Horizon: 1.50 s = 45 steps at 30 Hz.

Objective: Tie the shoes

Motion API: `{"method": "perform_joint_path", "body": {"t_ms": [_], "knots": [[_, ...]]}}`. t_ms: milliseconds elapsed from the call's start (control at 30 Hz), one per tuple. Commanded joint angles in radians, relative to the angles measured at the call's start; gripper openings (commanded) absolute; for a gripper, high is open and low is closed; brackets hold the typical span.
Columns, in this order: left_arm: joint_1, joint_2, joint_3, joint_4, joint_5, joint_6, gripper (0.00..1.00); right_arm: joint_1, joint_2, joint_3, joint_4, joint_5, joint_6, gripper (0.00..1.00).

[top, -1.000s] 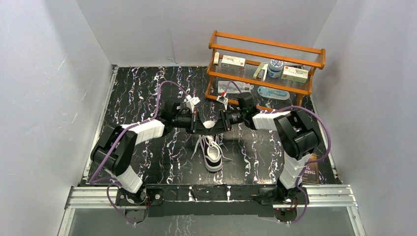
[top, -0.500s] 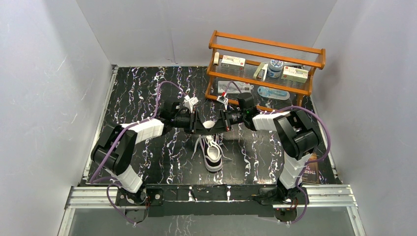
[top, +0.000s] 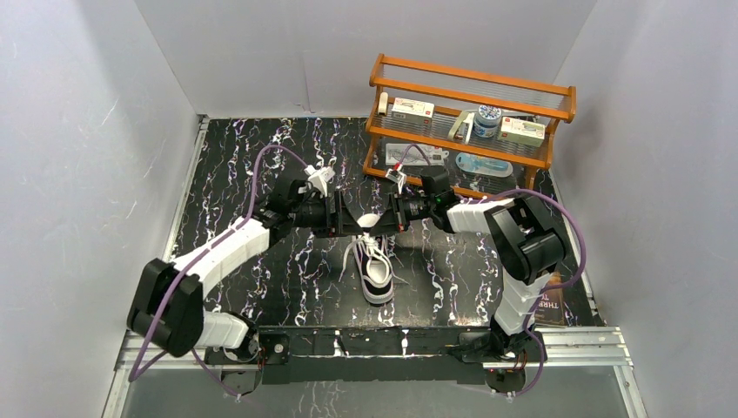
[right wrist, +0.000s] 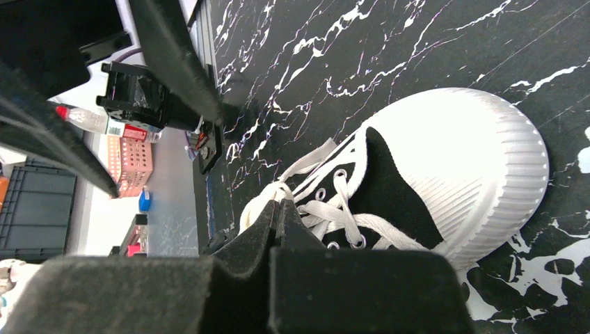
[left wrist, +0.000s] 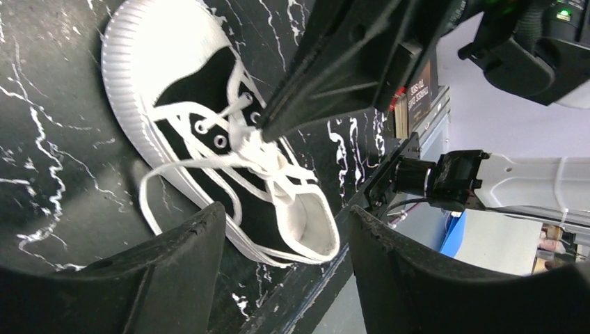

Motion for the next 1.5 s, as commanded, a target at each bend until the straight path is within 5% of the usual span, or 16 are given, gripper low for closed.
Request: {"method": "perform_joint_path", "body": {"t_ms": [0, 400, 733, 1033, 1133, 1467], "knots": [[-0.085, -0.094, -0.046, -0.030, -0.096, -0.156, 0.60, 0.000, -0.059, -0.013, 0.013, 0.025, -0.008, 0.00], [-0.217, 0.043, -0.014, 0.011, -0.224, -0.243, 0.66, 0.000, -0.076, -0.020, 0.024, 0.022, -0.002, 0.00], [-0.227, 0.118, 0.016, 0.022, -0.221, -0.209, 0.30, -0.001, -0.083, -0.027, 0.027, 0.019, -0.003, 0.00], [-0.227, 0.100, 0.021, 0.023, -0.239, -0.186, 0.23, 0.000, -0.079, -0.031, 0.033, 0.014, 0.001, 0.00], [-0.227, 0.098, 0.019, 0.016, -0.230, -0.189, 0.01, -0.002, -0.086, -0.032, 0.026, 0.029, 0.007, 0.00], [-0.227, 0.034, -0.060, -0.013, -0.139, -0.232, 0.00, -0.019, -0.174, -0.054, -0.104, 0.208, -0.002, 0.00]]}}
